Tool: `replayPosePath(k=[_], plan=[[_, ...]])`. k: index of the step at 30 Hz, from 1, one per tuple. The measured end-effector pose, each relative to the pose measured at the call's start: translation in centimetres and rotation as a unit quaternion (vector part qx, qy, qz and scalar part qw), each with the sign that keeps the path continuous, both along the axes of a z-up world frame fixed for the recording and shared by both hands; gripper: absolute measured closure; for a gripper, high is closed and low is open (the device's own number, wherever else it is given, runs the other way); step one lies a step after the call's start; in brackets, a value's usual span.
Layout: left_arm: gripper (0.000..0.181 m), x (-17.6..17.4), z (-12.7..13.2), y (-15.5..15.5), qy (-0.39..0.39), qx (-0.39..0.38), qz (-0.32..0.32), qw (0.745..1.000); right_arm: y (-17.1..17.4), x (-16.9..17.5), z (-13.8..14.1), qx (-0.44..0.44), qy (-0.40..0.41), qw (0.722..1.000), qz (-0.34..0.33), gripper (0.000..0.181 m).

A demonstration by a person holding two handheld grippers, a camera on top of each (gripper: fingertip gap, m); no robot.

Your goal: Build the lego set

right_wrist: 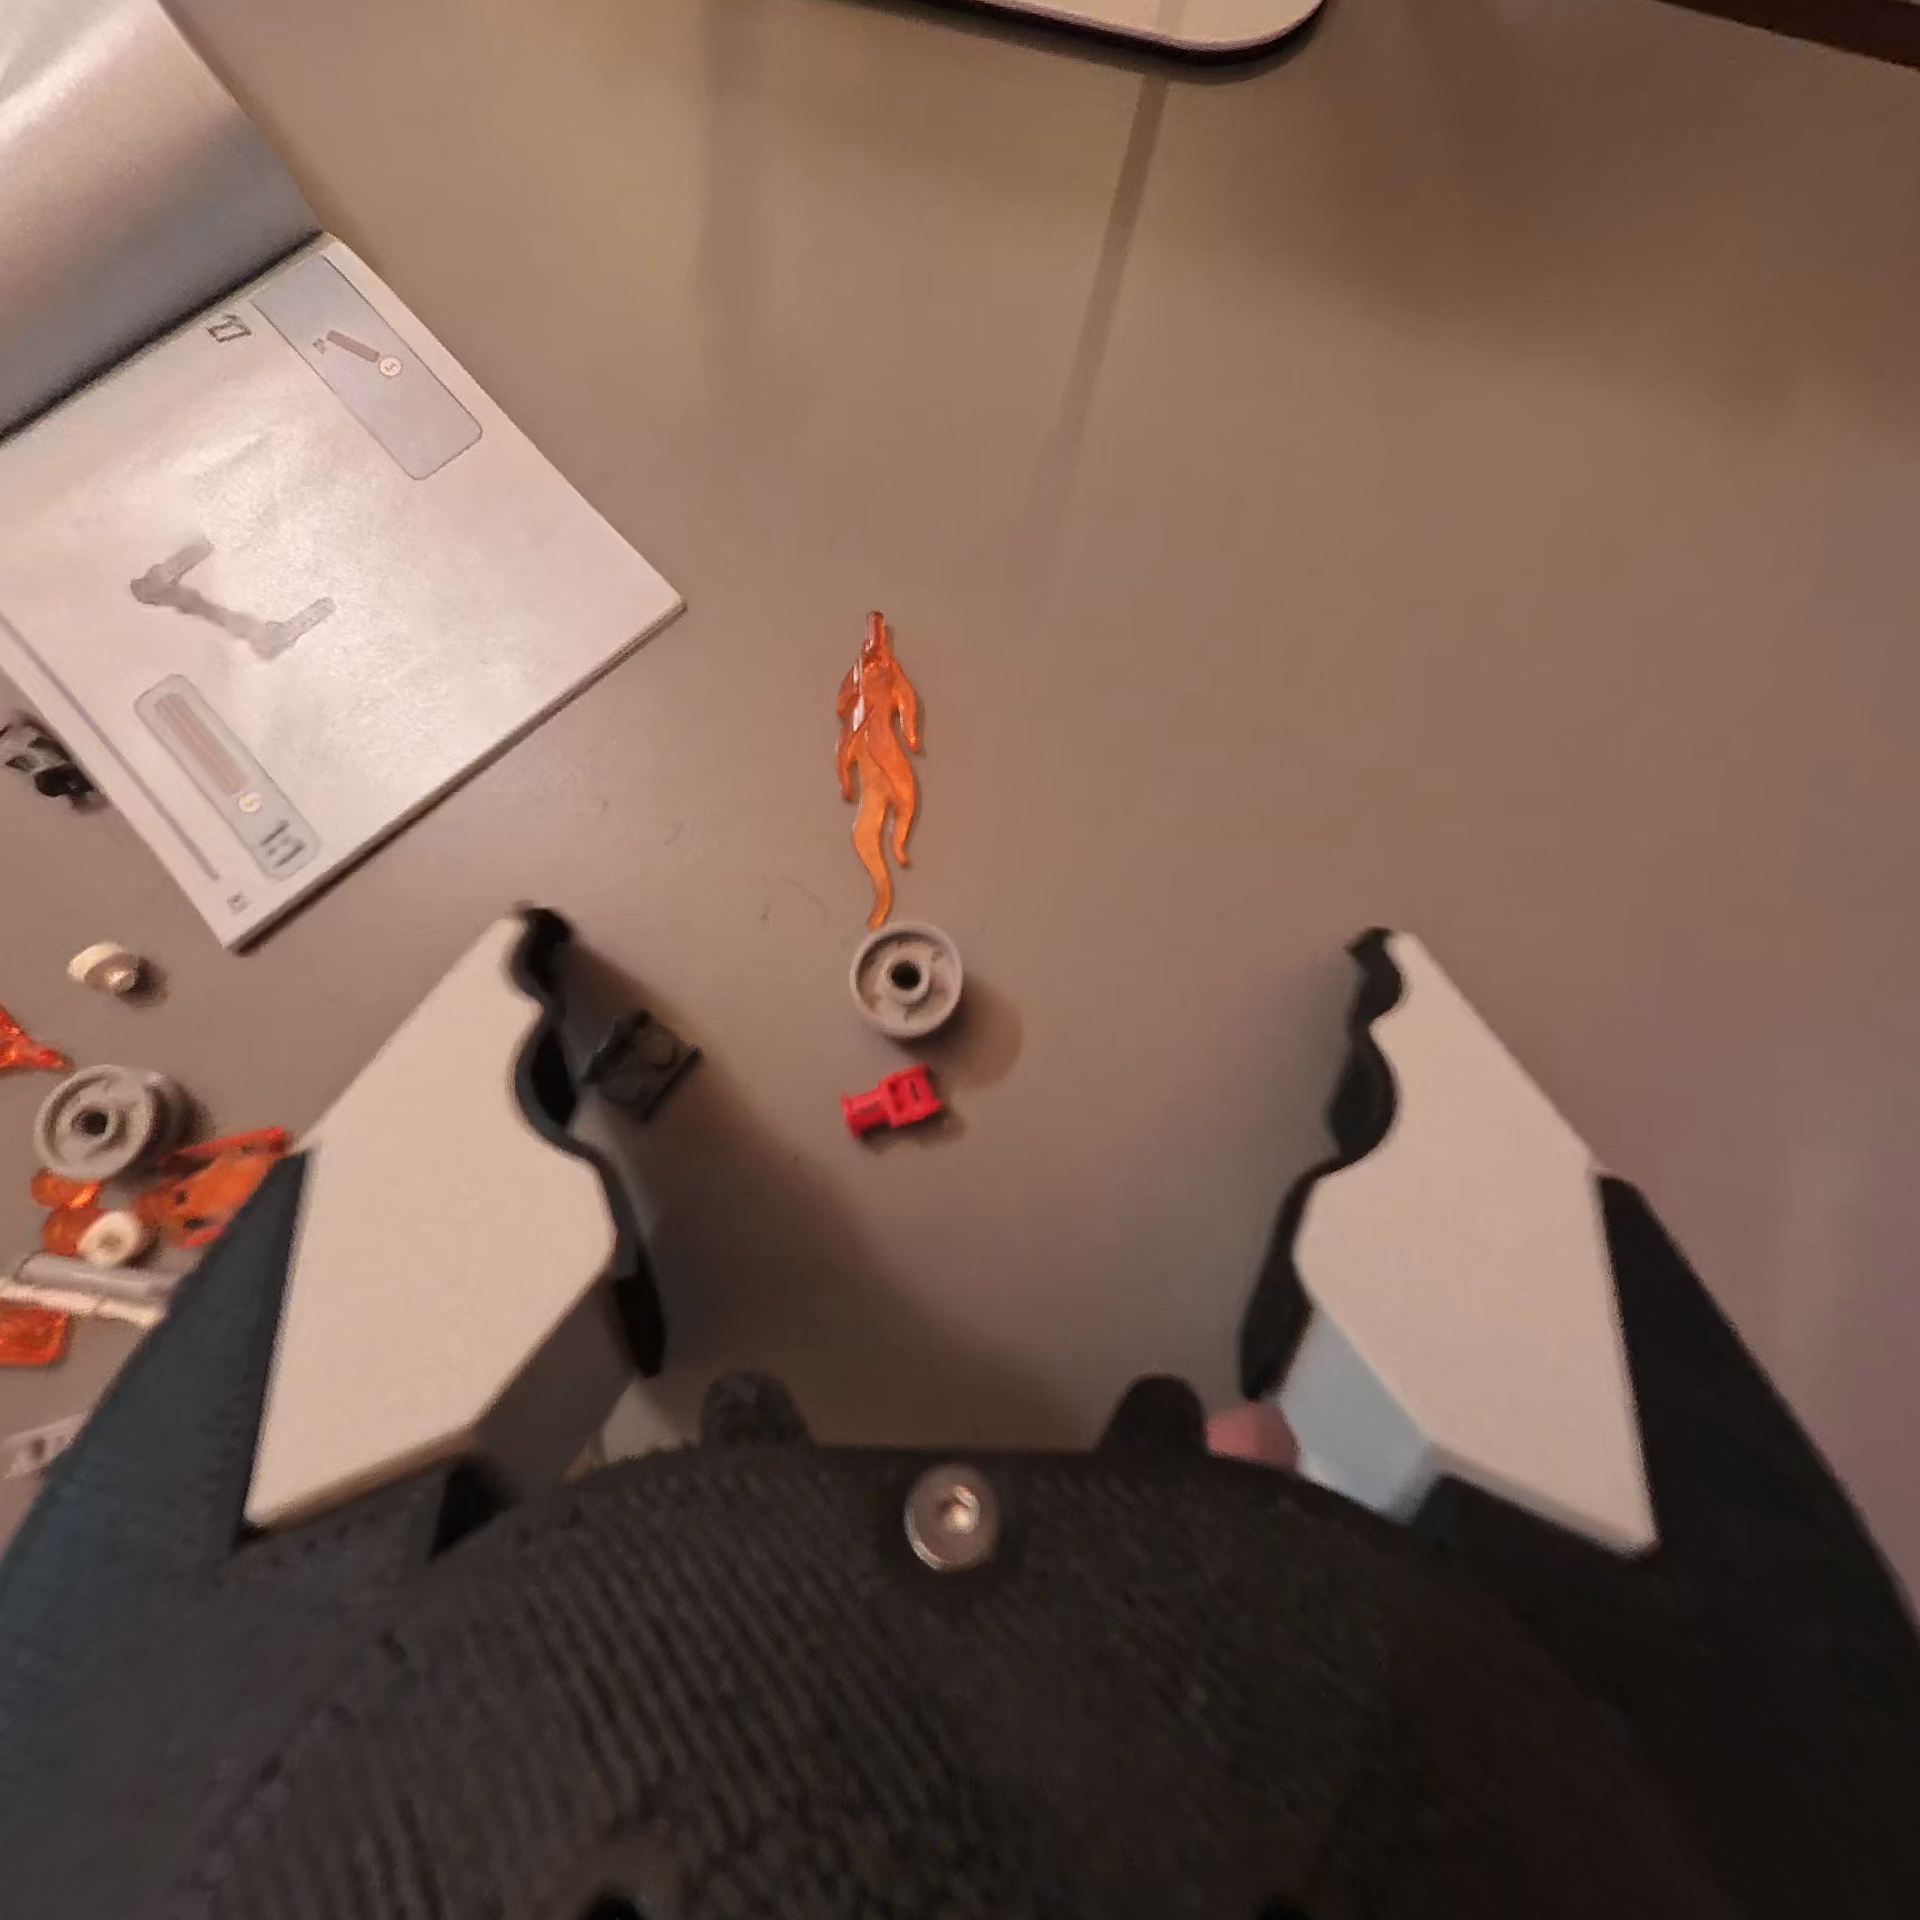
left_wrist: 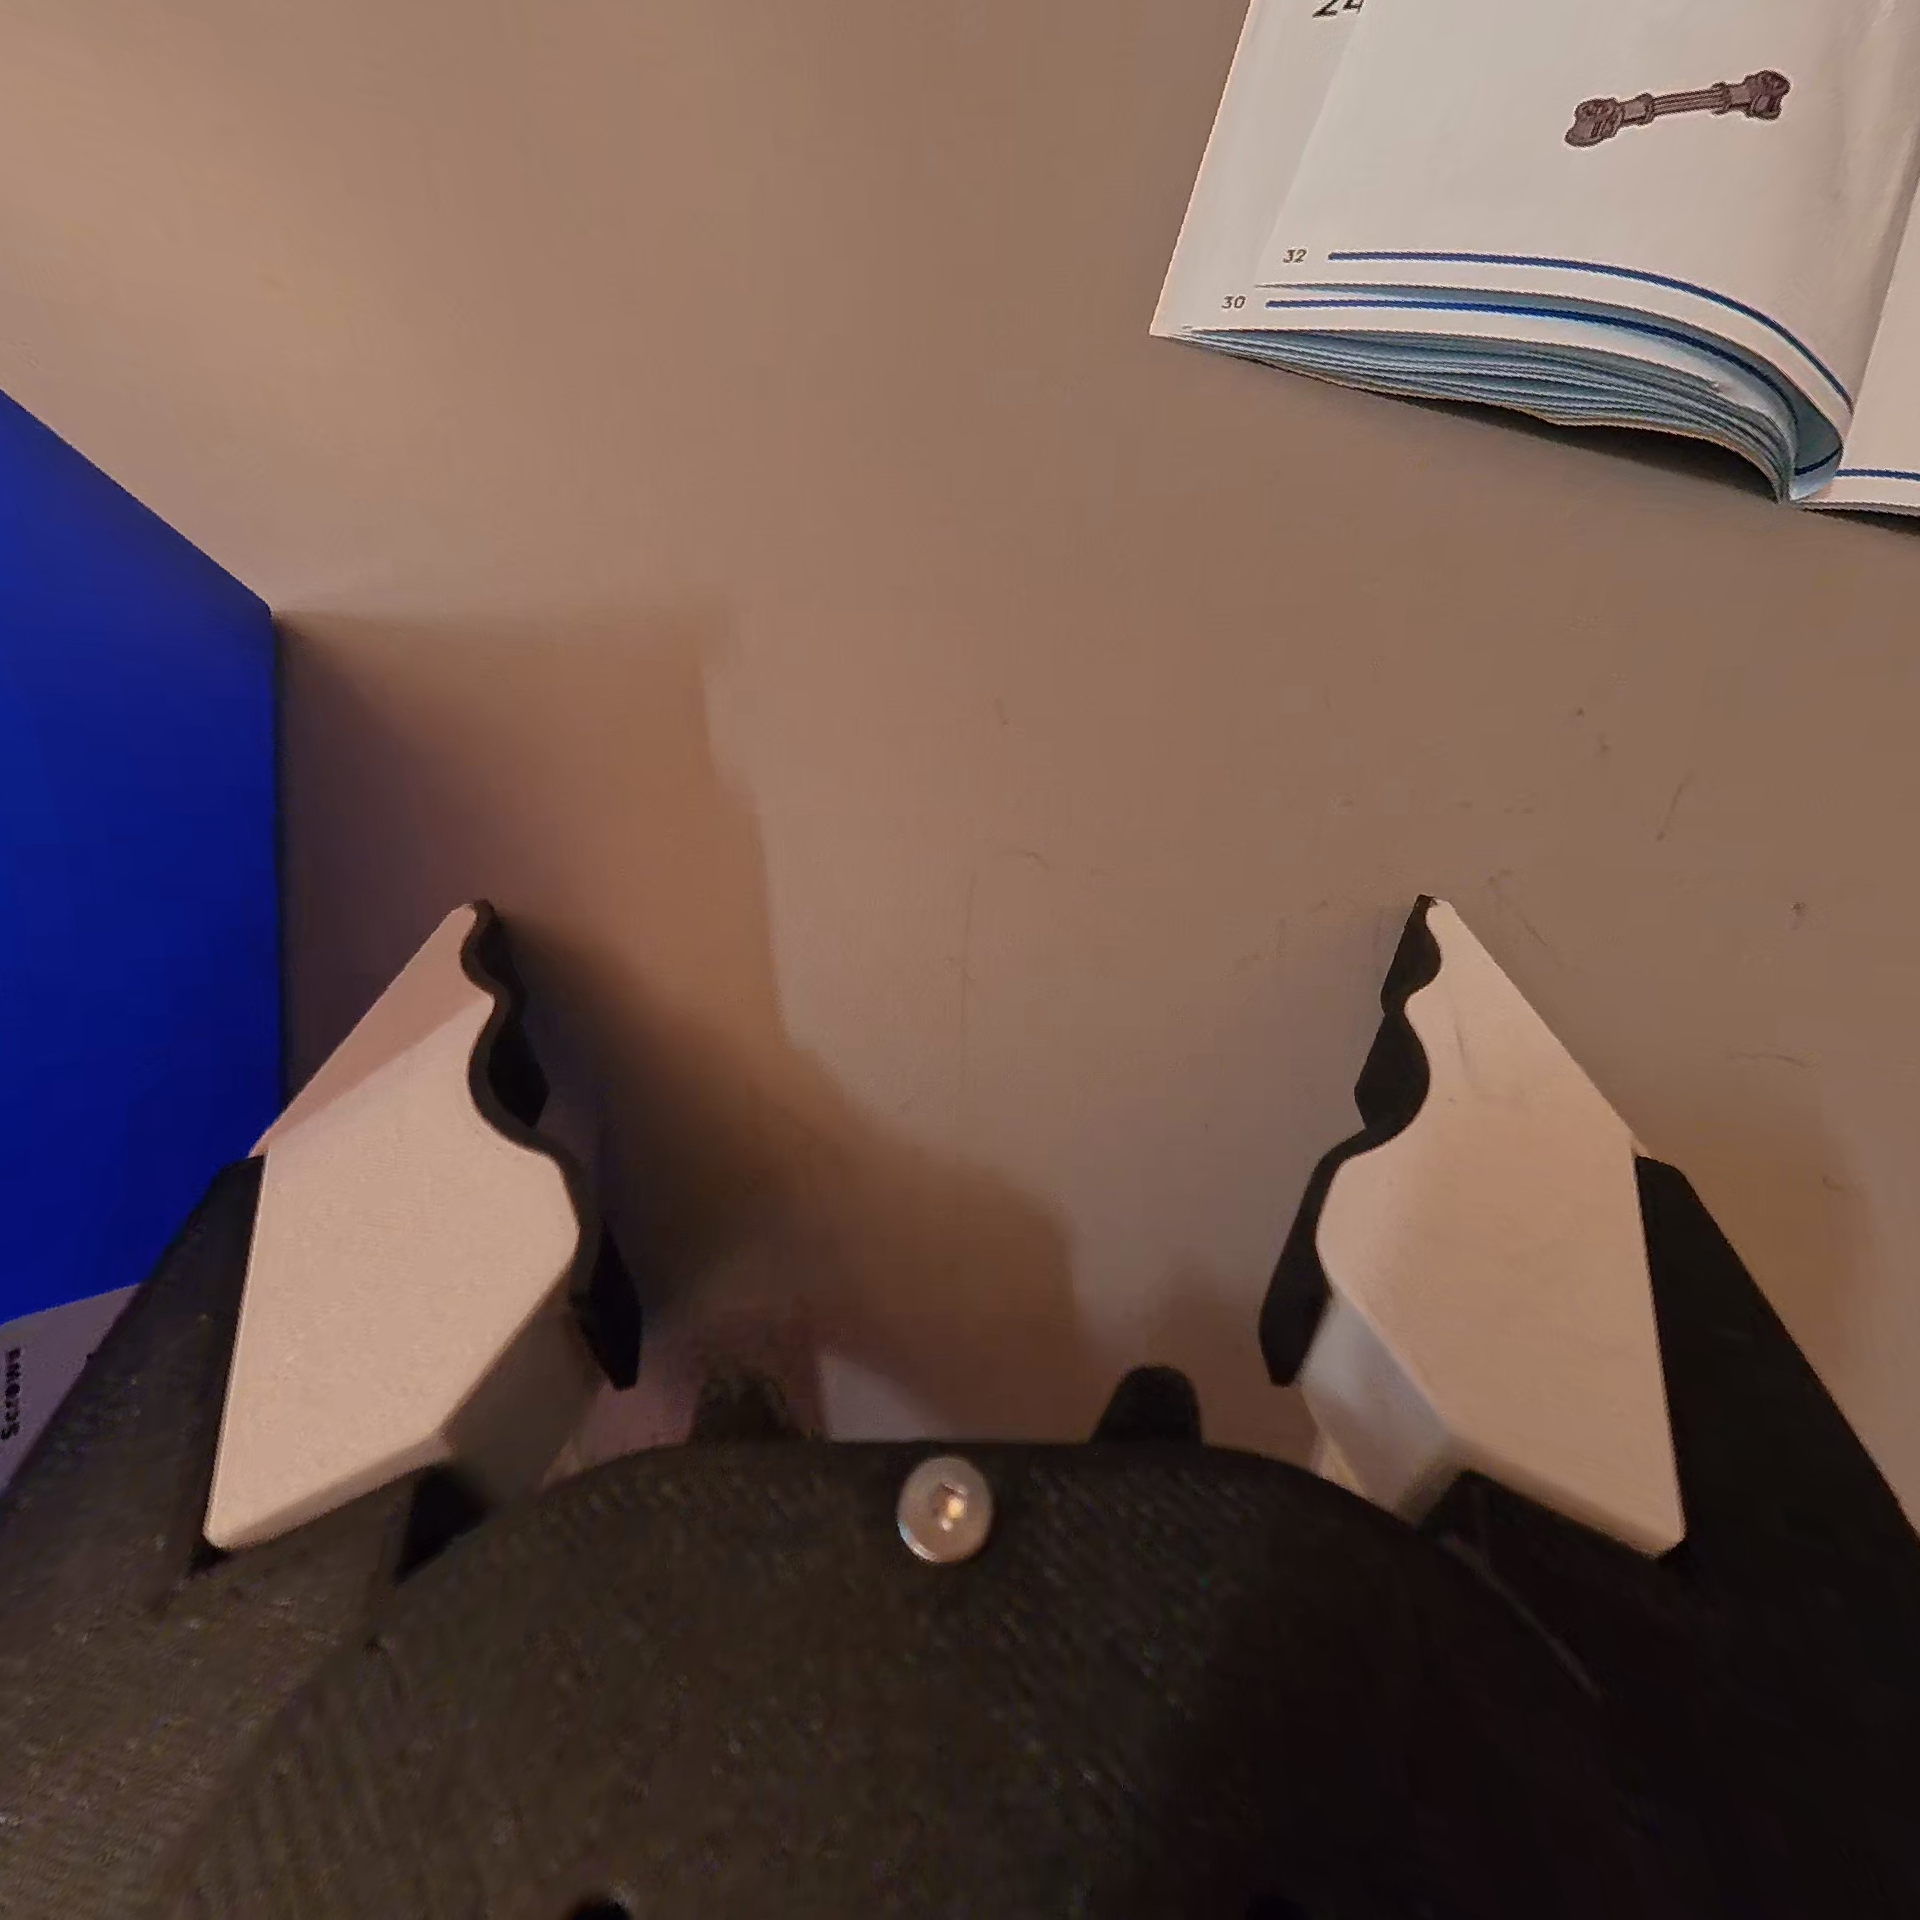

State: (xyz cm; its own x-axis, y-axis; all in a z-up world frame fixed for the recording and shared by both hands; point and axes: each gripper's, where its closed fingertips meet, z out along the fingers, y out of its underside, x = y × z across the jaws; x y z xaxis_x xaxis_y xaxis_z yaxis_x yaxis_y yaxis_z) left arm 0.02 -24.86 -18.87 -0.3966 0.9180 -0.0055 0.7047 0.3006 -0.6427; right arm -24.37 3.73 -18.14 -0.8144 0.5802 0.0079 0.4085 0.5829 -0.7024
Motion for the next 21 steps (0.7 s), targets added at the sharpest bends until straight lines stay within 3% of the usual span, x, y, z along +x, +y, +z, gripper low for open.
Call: replayPosePath(k=[2,9,12,14,16,18,21], plan=[[0.022,0.0,0.0,0.0,0.000,0.000,0.000,1.000,-0.3,-0.3,-0.3,0.007,-0.005,1.000,0.003,0.023],[0.021,-0.4,0.0,-0.3,-0.002,0.002,-0.016,1.000,-0.3,-0.3,-0.3,0.009,-0.005,1.000,0.009,0.023],[0.027,-0.6,1.5,-0.7,0.012,-0.047,-0.007,0.999,-0.4,0.1,0.5,0.006,-0.004,0.999,0.033,0.045],[0.034,-1.2,4.6,-0.7,0.051,-0.109,-0.011,0.993,-0.8,0.5,2.7,-0.019,0.030,0.998,0.057,0.055],[0.056,-2.6,7.7,0.8,0.121,-0.127,-0.027,0.984,-2.0,1.8,6.0,-0.073,0.079,0.989,0.097,0.076],[0.078,-4.8,10.3,3.5,0.198,-0.116,-0.075,0.970,-3.2,3.3,9.4,-0.135,0.133,0.974,0.127,0.083],[0.082,-7.7,10.1,7.8,0.184,-0.032,-0.144,0.972,-3.4,4.0,12.4,-0.196,0.195,0.958,0.081,0.104]])
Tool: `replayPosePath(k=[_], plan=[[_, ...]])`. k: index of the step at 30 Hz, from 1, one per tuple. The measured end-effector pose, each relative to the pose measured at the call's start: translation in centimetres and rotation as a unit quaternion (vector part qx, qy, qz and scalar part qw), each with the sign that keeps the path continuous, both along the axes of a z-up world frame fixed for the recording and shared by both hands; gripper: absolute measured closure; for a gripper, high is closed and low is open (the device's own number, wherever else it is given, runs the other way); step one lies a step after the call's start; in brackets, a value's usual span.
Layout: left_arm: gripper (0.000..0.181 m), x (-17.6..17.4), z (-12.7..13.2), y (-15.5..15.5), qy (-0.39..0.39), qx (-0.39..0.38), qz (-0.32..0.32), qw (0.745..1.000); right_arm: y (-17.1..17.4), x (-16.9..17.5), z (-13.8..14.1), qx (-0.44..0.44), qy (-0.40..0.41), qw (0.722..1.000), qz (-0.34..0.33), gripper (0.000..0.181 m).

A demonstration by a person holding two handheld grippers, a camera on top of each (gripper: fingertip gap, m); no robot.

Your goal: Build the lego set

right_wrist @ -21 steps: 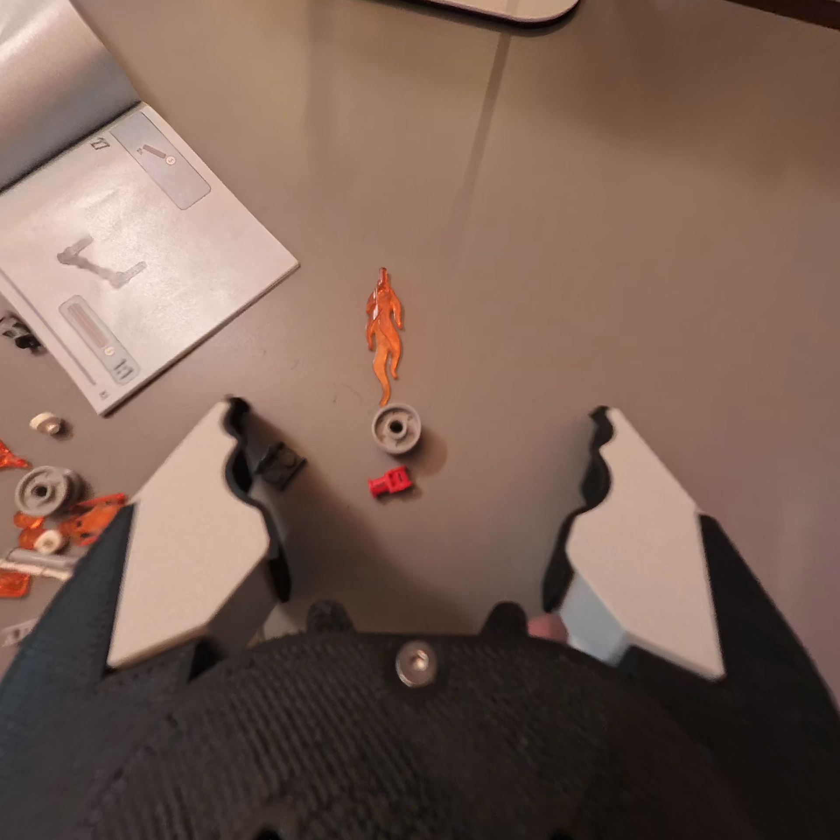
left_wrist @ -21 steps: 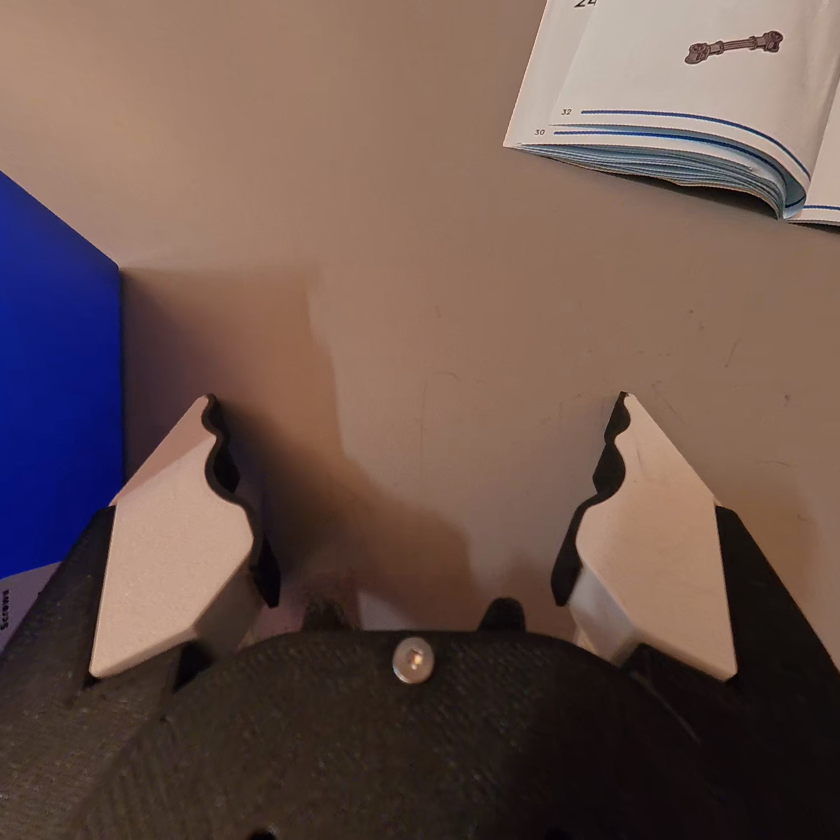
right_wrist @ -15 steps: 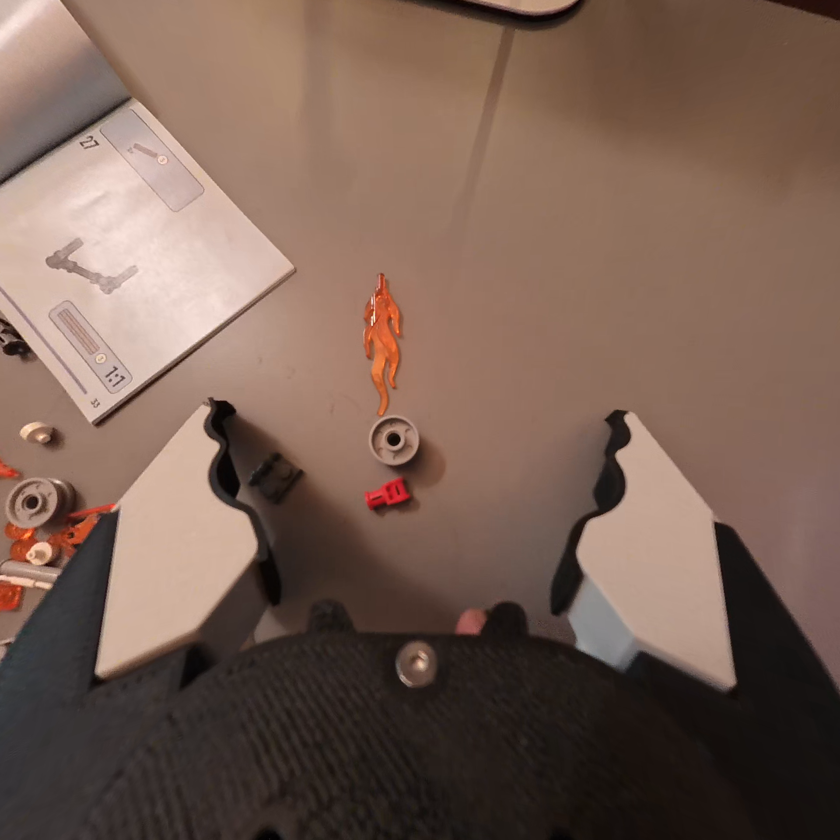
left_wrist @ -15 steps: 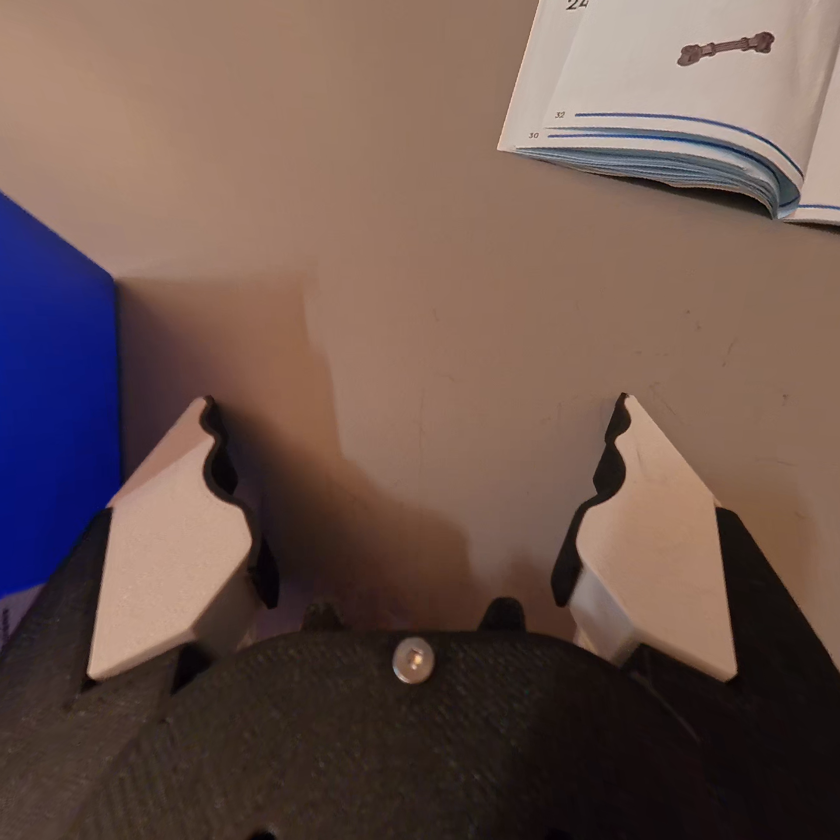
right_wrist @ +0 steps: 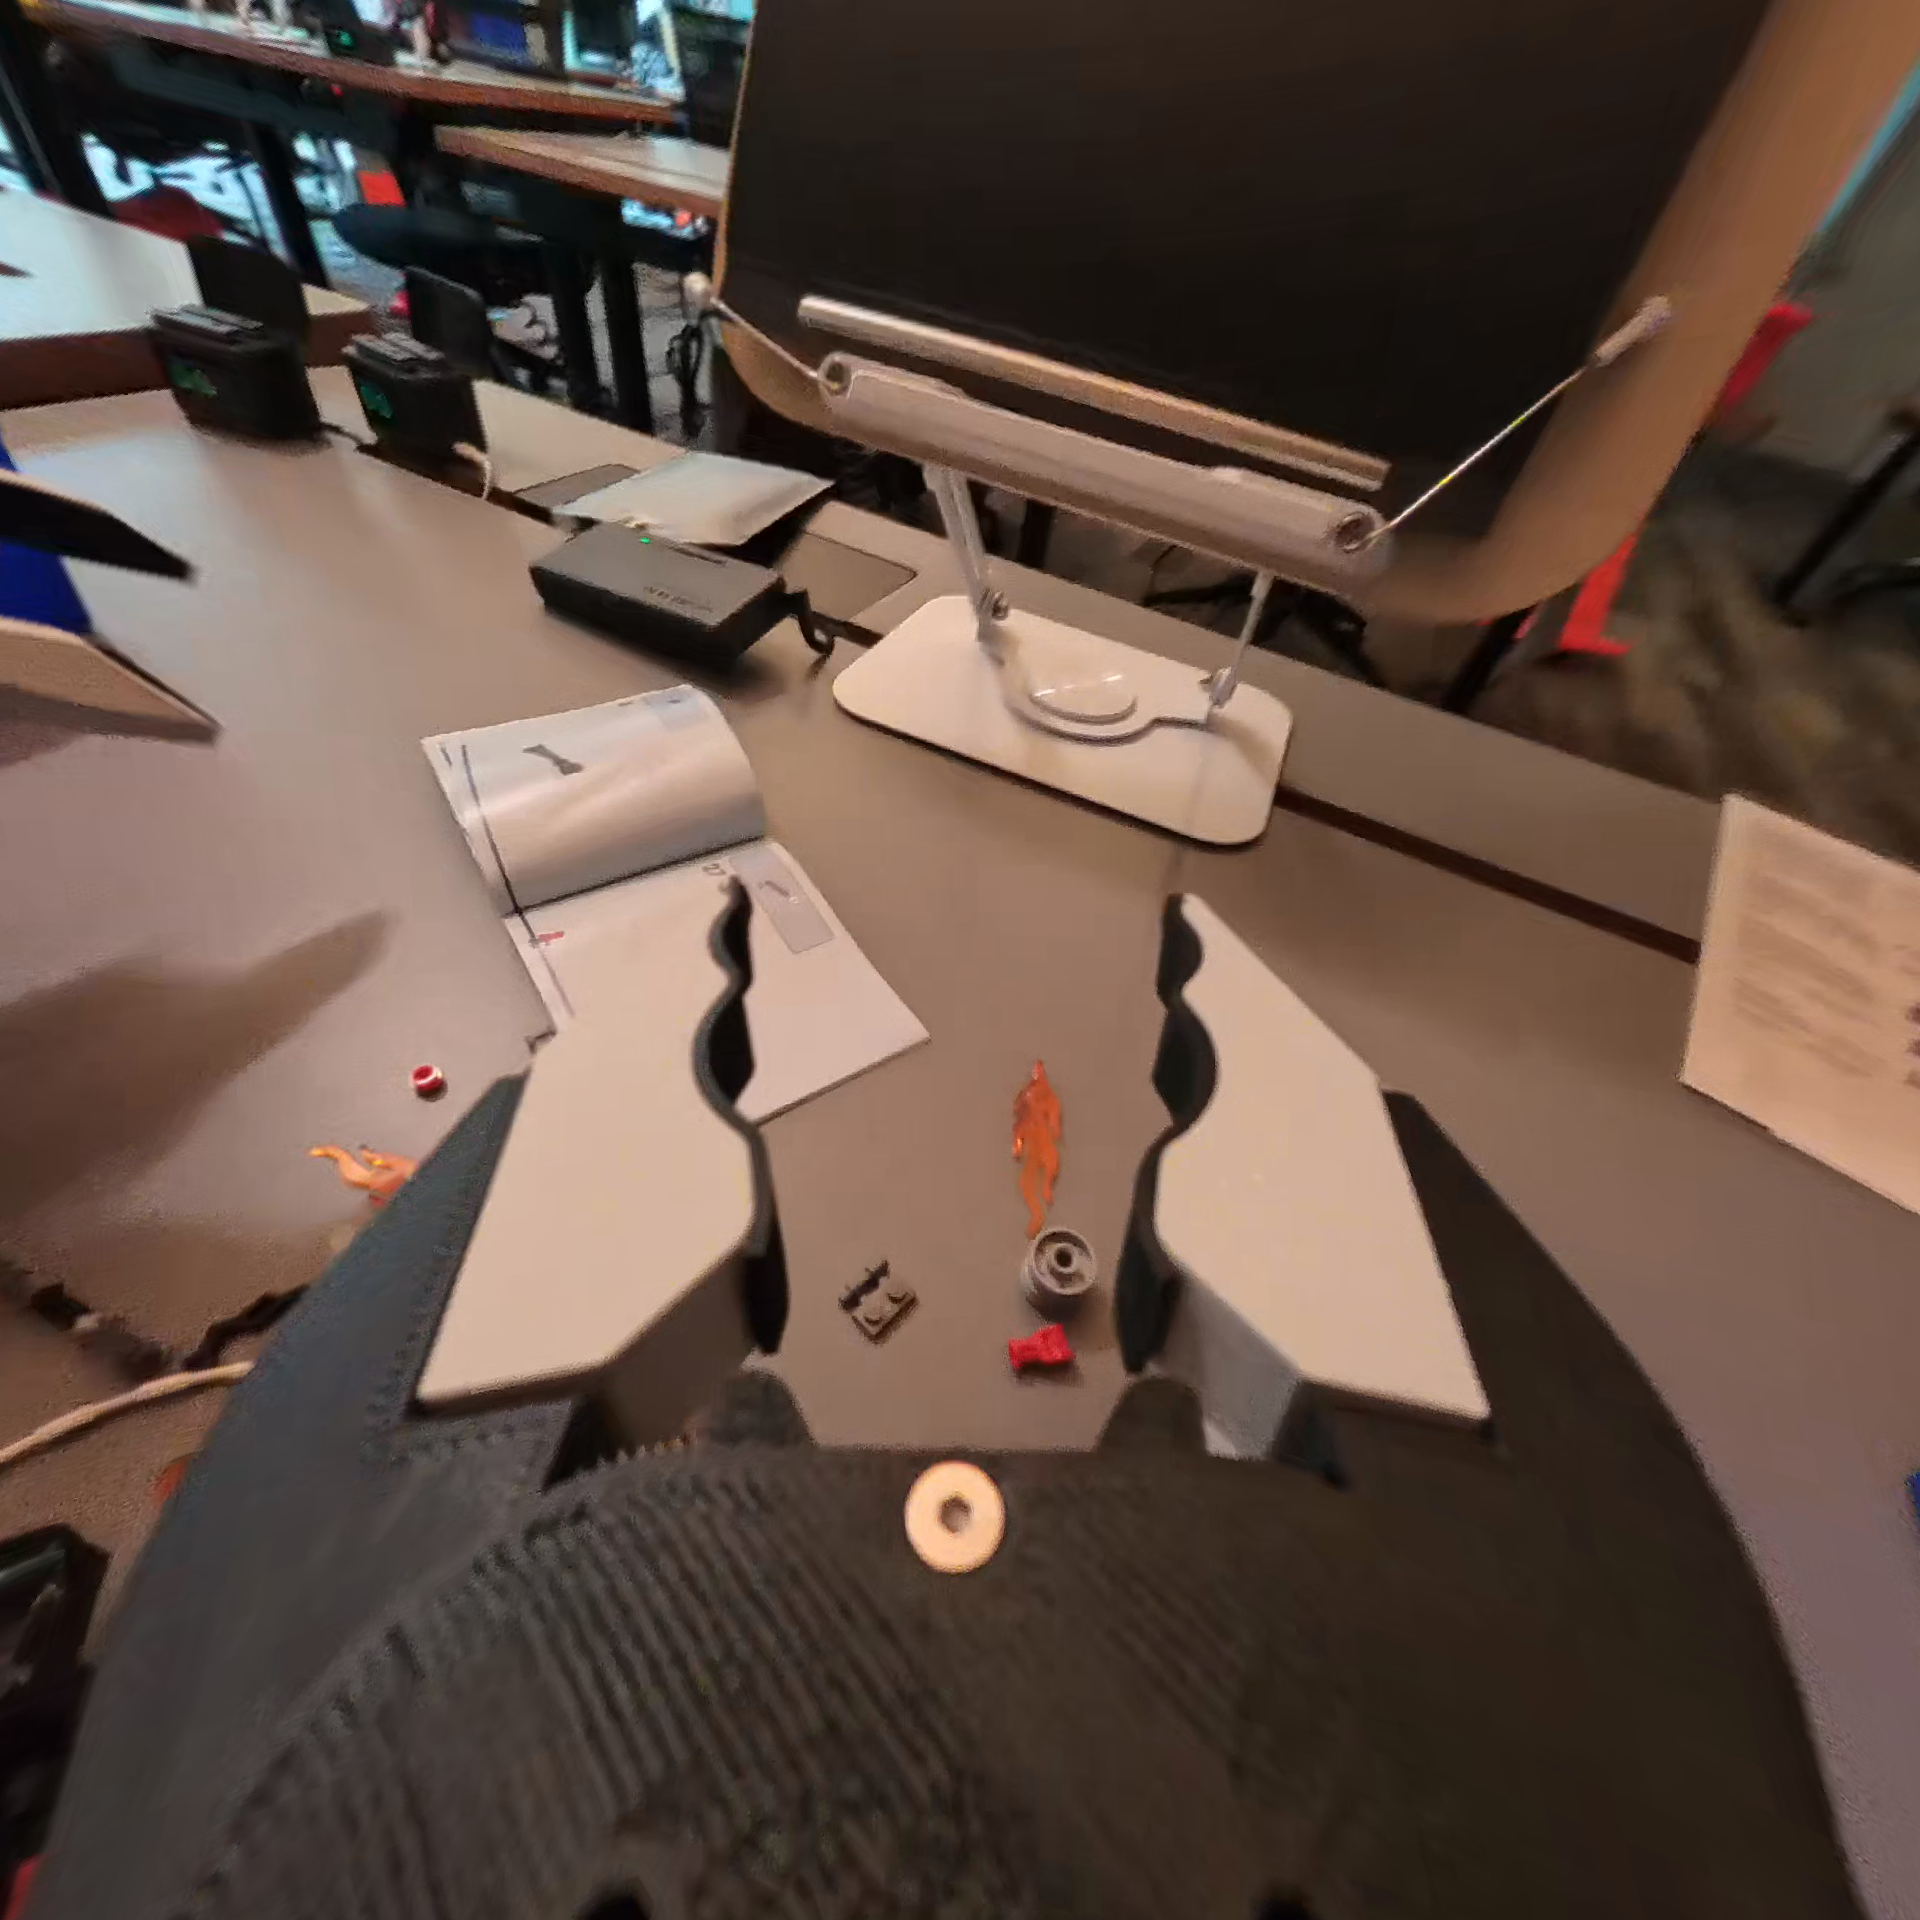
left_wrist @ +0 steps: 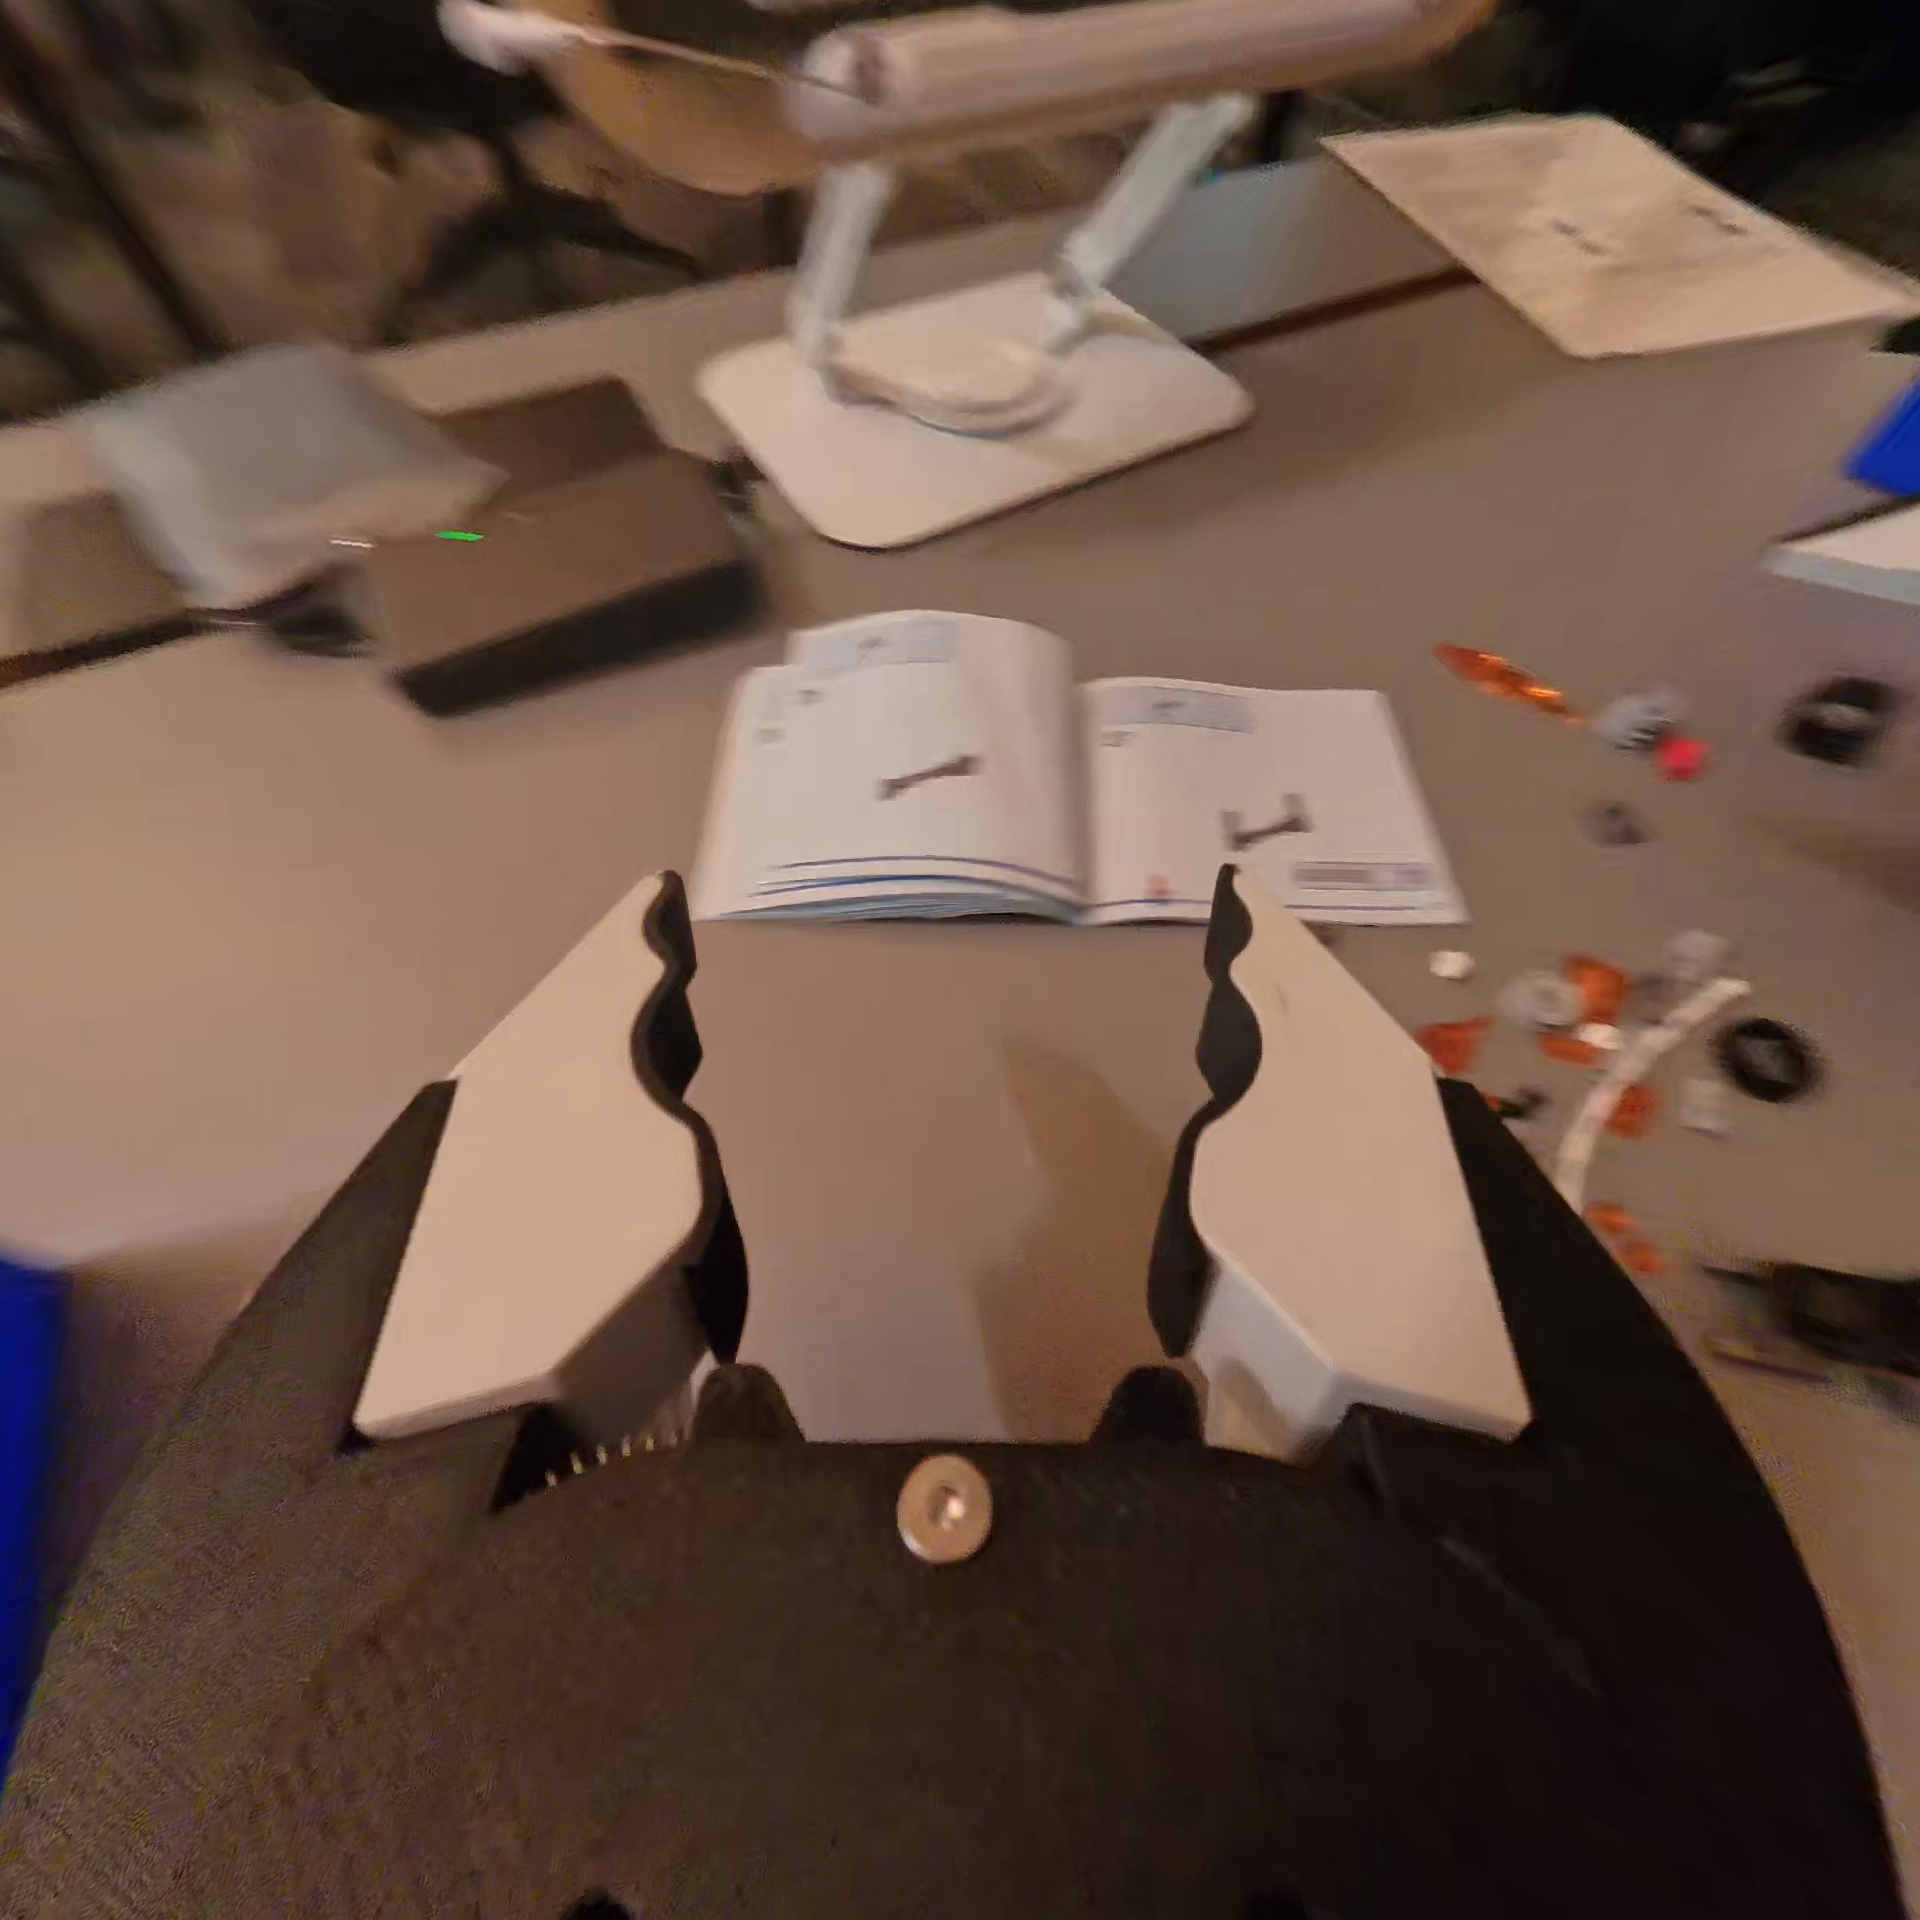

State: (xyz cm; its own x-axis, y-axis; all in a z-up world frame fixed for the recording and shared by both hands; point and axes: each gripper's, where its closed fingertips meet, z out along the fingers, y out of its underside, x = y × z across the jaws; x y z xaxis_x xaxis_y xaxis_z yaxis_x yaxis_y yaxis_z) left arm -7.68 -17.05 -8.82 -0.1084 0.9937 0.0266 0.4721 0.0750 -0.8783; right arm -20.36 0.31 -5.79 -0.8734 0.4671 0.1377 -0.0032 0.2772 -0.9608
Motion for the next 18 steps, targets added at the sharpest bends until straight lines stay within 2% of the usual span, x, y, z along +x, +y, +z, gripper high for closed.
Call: replayPosePath(k=[2,4,6,10,12,14,18], plan=[[0.085,-1.4,-0.4,2.8,-0.008,0.038,-0.057,0.998,0.3,0.5,-0.1,0.010,0.022,1.000,-0.010,0.110],[0.090,-1.8,-0.9,4.1,0.000,0.044,-0.079,0.996,0.9,0.6,-0.8,0.045,0.045,0.998,-0.017,0.113],[0.094,-1.5,-1.9,4.7,0.000,0.049,-0.085,0.995,1.9,0.2,-1.0,0.044,0.049,0.997,-0.037,0.113],[0.097,-1.6,-1.6,5.4,0.028,0.090,-0.106,0.990,2.8,0.1,-1.3,-0.036,-0.050,0.998,-0.017,0.108],[0.095,-2.0,-1.7,6.1,0.035,0.088,-0.117,0.989,2.8,0.3,-2.2,-0.036,-0.092,0.995,0.007,0.108],[0.093,-2.7,-2.0,7.4,0.025,0.074,-0.139,0.987,2.9,0.6,-3.0,-0.018,-0.090,0.995,0.026,0.108],[0.093,-4.8,-4.5,9.3,-0.055,0.012,-0.169,0.984,3.1,1.3,-1.7,-0.047,-0.086,0.994,0.045,0.111]])
